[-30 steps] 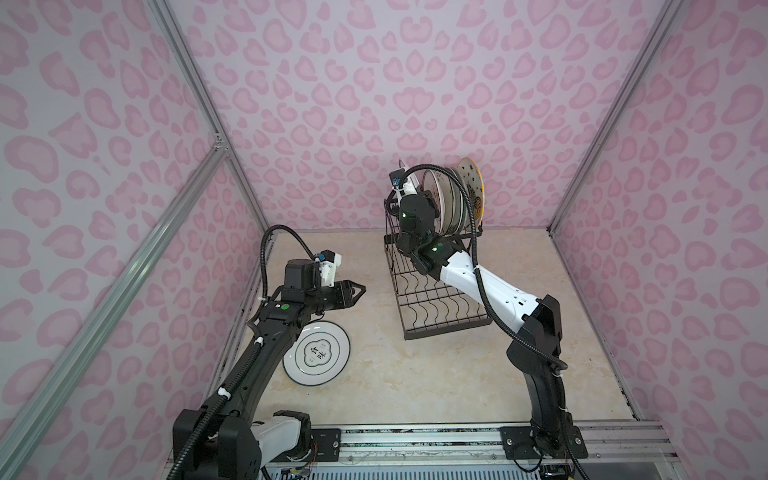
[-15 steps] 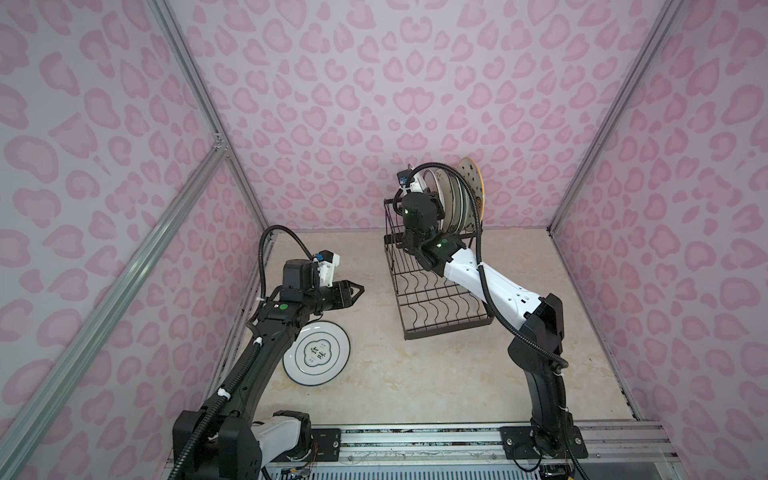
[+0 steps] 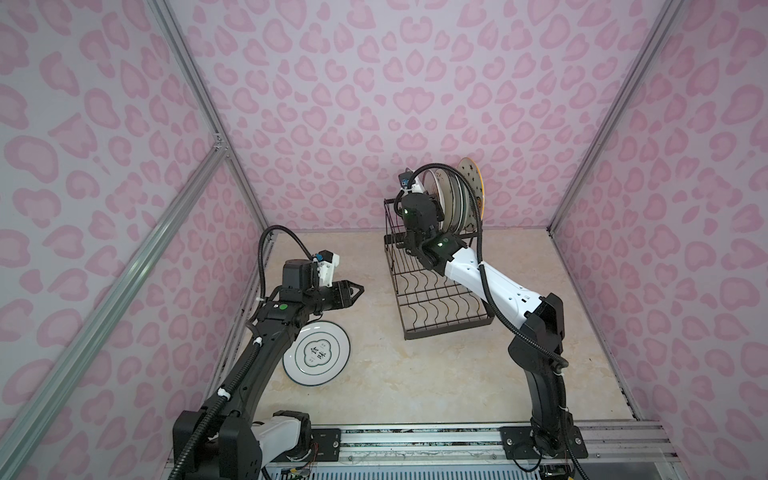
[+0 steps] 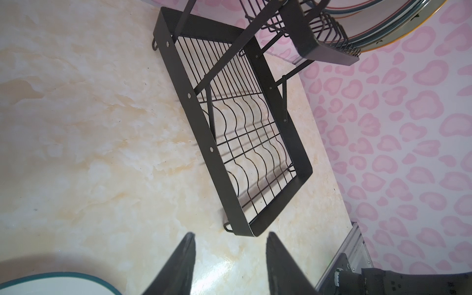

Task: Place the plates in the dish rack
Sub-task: 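Carry the sunburst plate with the right gripper into the rack slot, then push the sunburst plate down into the slot with the right gripper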

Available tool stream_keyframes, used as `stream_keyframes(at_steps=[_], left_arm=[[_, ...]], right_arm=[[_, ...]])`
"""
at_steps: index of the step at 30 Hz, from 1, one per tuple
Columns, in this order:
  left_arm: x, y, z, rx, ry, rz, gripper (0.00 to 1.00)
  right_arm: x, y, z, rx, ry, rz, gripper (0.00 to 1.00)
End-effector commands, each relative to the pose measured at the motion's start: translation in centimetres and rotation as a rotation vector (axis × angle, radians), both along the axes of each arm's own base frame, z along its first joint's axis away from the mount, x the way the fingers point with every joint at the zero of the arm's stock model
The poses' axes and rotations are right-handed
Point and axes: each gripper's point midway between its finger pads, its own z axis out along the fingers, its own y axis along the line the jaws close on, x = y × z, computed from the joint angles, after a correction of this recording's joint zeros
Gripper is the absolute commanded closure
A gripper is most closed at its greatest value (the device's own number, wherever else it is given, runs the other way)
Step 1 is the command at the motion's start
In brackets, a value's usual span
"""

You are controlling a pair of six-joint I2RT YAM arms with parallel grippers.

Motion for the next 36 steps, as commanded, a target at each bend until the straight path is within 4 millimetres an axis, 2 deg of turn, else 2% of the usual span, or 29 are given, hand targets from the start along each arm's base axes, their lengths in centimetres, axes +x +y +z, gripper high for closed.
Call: stream_keyframes(at_steps=[1,36], left_arm=[[-0.1,-0.2,0.3,0.0,-0.012,-0.017,0.52],[-0.2,0.1,0.3,0.001,-0.01,-0.011,0.52]], right_arm=[[0.1,0.2,0.2,0.045,-0.013,0.009,1.0],[0.7,0.2,-3.0,0.118,0.097,-0.029,1.0]])
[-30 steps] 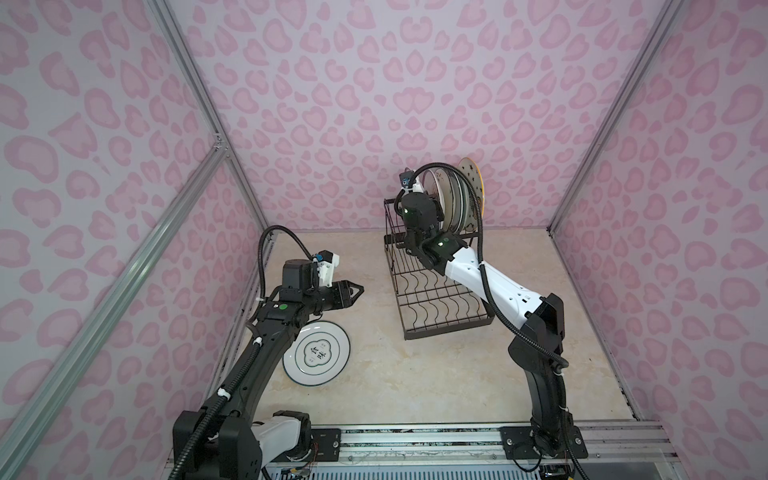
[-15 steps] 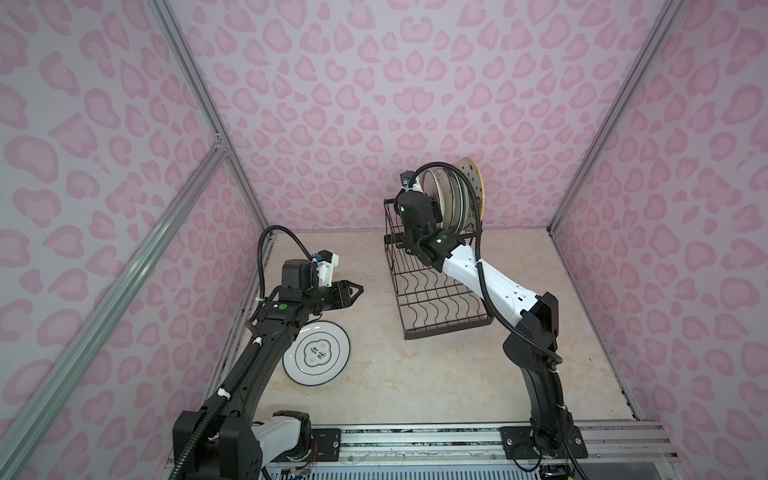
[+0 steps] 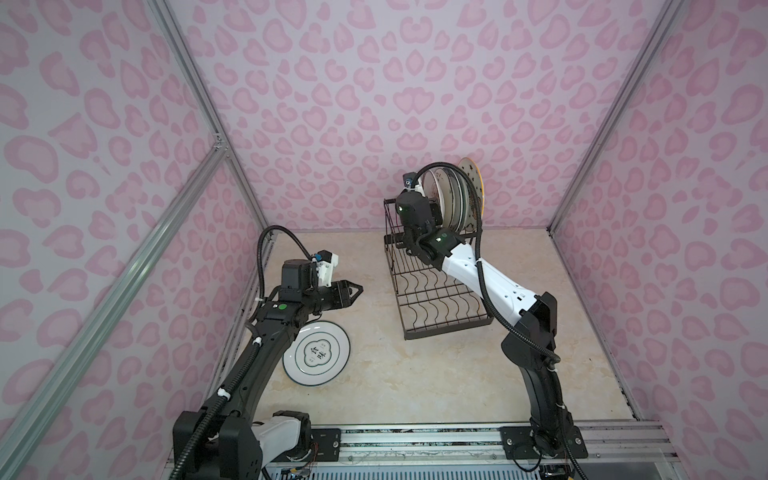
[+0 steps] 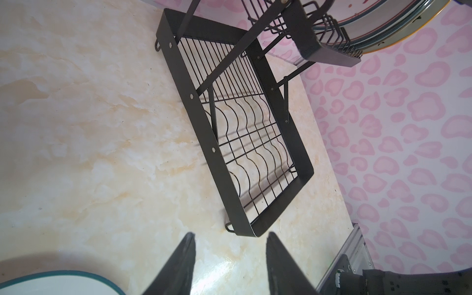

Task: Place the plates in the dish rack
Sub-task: 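Push the sunburst plate down into the slot with the right gripper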

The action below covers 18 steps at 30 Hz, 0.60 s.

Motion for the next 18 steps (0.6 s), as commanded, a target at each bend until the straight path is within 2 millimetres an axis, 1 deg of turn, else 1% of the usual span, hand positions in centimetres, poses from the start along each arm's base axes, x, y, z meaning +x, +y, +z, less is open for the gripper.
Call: stream_keyframes(at_steps=[1,18], left_arm=[[-0.3,-0.1,0.3,-0.002,-0.007,-0.017,0.52],[-0.3,-0.1,0.2,-0.003,-0.002,-0.016,0.52]], right_arm=[[0.2,0.1,-0.8,0.012,0.018,0.0,1.0],[0.2,-0.3,-1.9,0.024,0.058,-0.012,1.0]])
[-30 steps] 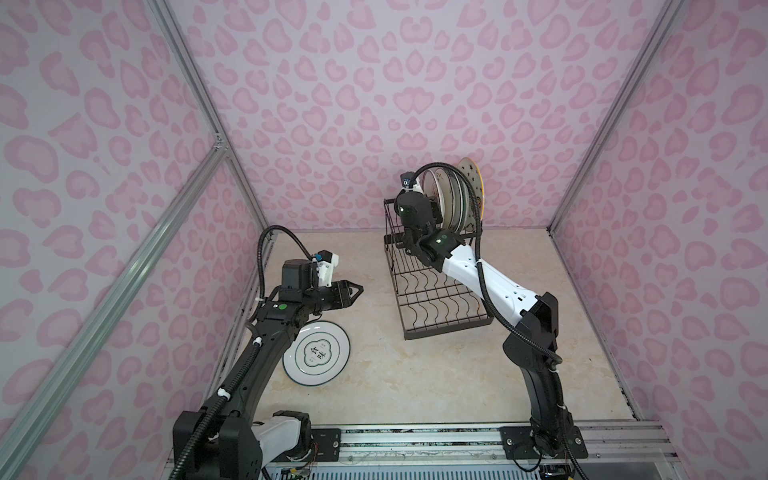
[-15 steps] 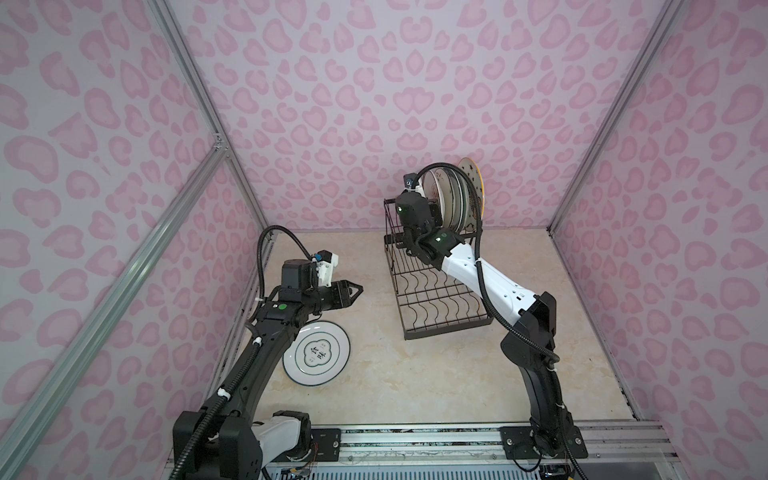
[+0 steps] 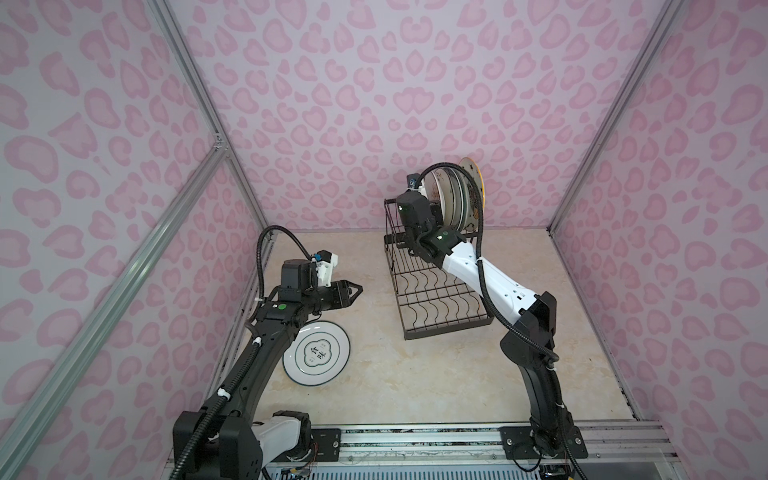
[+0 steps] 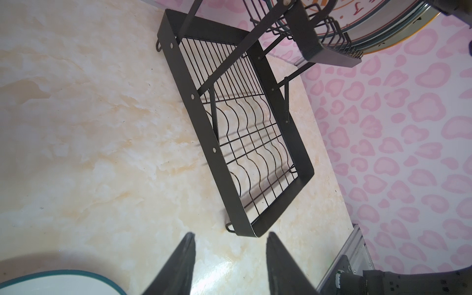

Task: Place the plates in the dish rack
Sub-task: 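Push the sunburst plate down into the slot with the right gripper, then open and lift the right gripper away from the placed plate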

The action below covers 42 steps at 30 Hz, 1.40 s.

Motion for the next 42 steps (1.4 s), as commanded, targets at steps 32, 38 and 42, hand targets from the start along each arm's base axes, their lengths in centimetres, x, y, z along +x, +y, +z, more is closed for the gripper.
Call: stream_keyframes(at_steps=[32,38,42], left_arm=[[-0.2,0.3,0.2,0.002,0.006,0.008,0.52],[-0.1,0.5,0.3,0.006,0.006,0.026,0.52],[0.4,1.1,0.3,0.027,0.01,0.061,0.52]], right_arm=[[-0.7,0.0,2.5,0.006,-0.047,0.061,0.56],[-1.4,0.5,4.0,0.022,-0.069,0.117,0.53],[-2.5,1.1,5.3,0.038,-0.093,0.171,0.49]])
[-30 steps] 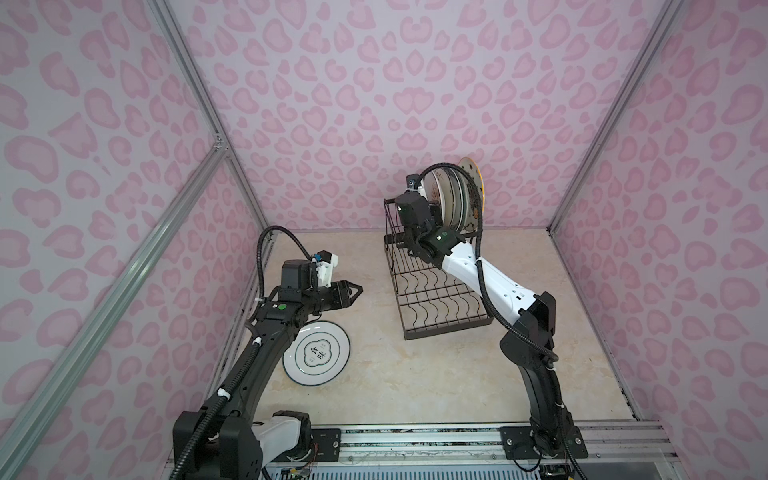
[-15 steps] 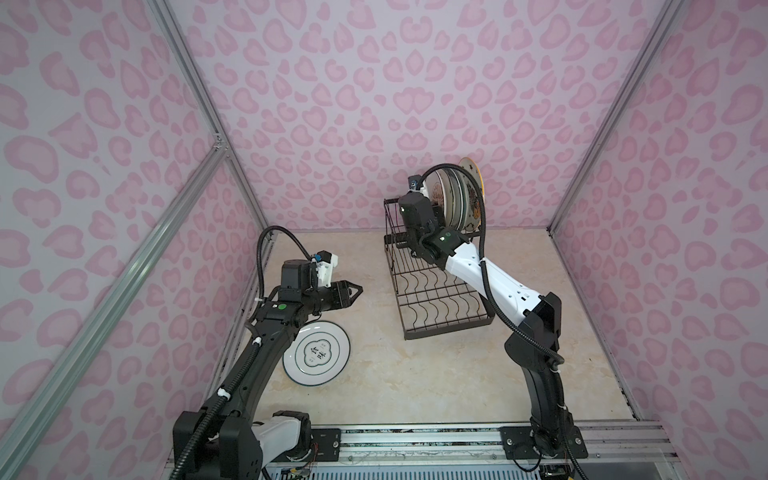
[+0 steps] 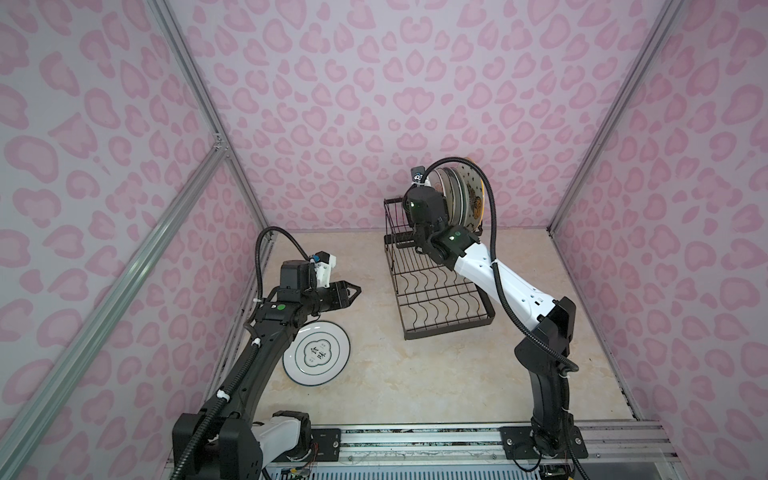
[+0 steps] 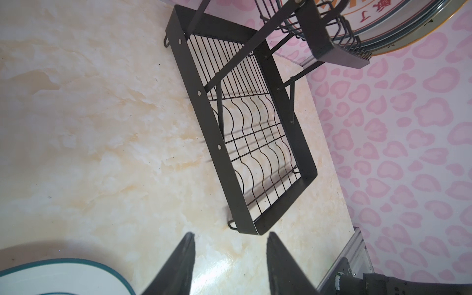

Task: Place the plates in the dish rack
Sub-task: 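Open and lift the right gripper away from the placed plate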

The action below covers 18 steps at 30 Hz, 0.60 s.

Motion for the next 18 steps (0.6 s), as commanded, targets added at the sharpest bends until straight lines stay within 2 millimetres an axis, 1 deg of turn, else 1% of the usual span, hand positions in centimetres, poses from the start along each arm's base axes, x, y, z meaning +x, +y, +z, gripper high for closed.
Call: stream_keyframes(at_steps=[1,7,11,14,18], left_arm=[[0.5,0.6,0.6,0.019,-0.011,0.033,0.52],[0.7,1.1,0.2,0.031,0.002,0.072,0.52],[0.5,1.9,-0.2,0.054,0.02,0.116,0.52],[0.1,2.8,-1.3,0.064,0.059,0.176,0.52],[-1.5,3.3,-3.3,0.04,0.124,0.234,0.52]], right_arm=[[-0.8,1.1,1.5,0.02,-0.039,0.069,0.48],[-2.9,1.0,3.2,0.068,-0.08,0.157,0.43],[-4.8,1.5,3.7,0.118,-0.092,0.273,0.42],[-5.9,1.4,4.4,0.163,-0.104,0.339,0.41],[-7.0,0.8,5.1,0.209,-0.11,0.404,0.4]])
